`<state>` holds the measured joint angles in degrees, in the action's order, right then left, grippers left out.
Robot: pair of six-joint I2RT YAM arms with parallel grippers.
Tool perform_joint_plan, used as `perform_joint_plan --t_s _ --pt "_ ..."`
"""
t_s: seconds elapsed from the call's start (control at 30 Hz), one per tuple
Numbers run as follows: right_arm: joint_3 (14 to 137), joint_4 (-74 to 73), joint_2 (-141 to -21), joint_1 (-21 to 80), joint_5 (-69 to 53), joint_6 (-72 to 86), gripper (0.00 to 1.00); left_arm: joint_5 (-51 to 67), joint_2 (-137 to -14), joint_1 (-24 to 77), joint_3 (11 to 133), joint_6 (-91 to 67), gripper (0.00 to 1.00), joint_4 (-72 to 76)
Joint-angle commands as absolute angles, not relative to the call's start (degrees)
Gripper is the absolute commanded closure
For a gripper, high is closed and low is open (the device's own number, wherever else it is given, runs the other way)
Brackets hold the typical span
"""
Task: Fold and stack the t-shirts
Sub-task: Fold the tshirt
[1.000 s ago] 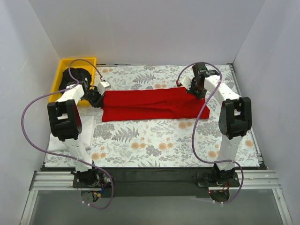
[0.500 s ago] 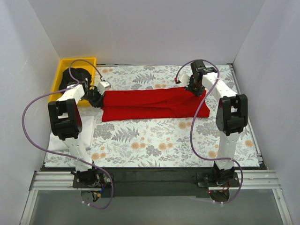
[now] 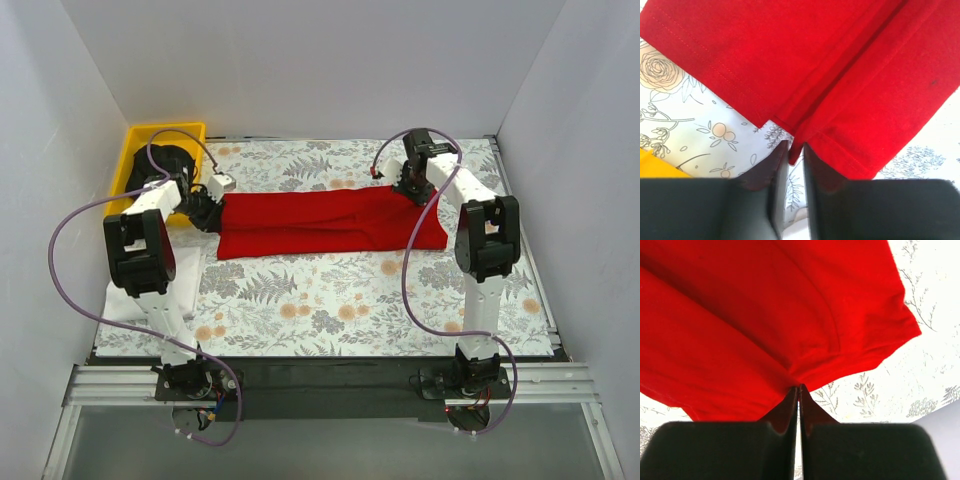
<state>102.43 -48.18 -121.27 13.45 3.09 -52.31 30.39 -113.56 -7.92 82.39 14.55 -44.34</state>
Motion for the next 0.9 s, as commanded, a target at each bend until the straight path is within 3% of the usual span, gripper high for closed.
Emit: perform_joint_plan --t_s 0.0,0.03,0.17,0.27,0.37,0.4,0.53,0.73,0.87 --pt "106.69 -49.39 -121.90 13.01 4.48 -50.20 0.96 29.44 -114.52 -8.35 85.16 10.56 0.78 -43.33" --pt "107.57 -49.74 -122.08 12.66 4.40 -49.49 0.83 29.36 -114.35 -8.35 85.86 8.20 0.71 -43.33" --pt "114.94 -55.09 -121.47 9.07 0.71 -44.75 0.66 31.36 -110.93 -8.70 85.52 2.92 0.57 -44.38" --pt "118.04 -61.25 -119.98 5.90 -6.22 -41.84 0.64 33.74 -104.97 -8.88 82.72 -1.64 0.54 -45.79" --pt "112.70 -63.98 -116.64 3.18 -9.83 -38.94 0.64 35.06 -102.14 -8.79 79.64 -5.96 0.50 -45.79" --pt "110.94 -64.68 -115.76 2.56 -12.37 -38.41 0.64 35.50 -101.78 -8.79 79.02 -8.59 0.44 -45.88" --pt "102.15 -65.30 -113.56 0.62 -16.87 -36.57 0.64 34.72 -101.25 -8.79 75.86 -13.44 0.40 -45.09" --pt "98.44 -64.86 -115.30 -1.76 -19.95 -35.95 0.55 31.47 -101.77 -8.79 71.63 -17.66 0.37 -43.07" --pt "96.86 -63.46 -117.07 -2.11 -20.66 -35.60 0.55 30.67 -102.65 -8.79 69.52 -19.24 0.35 -41.57"
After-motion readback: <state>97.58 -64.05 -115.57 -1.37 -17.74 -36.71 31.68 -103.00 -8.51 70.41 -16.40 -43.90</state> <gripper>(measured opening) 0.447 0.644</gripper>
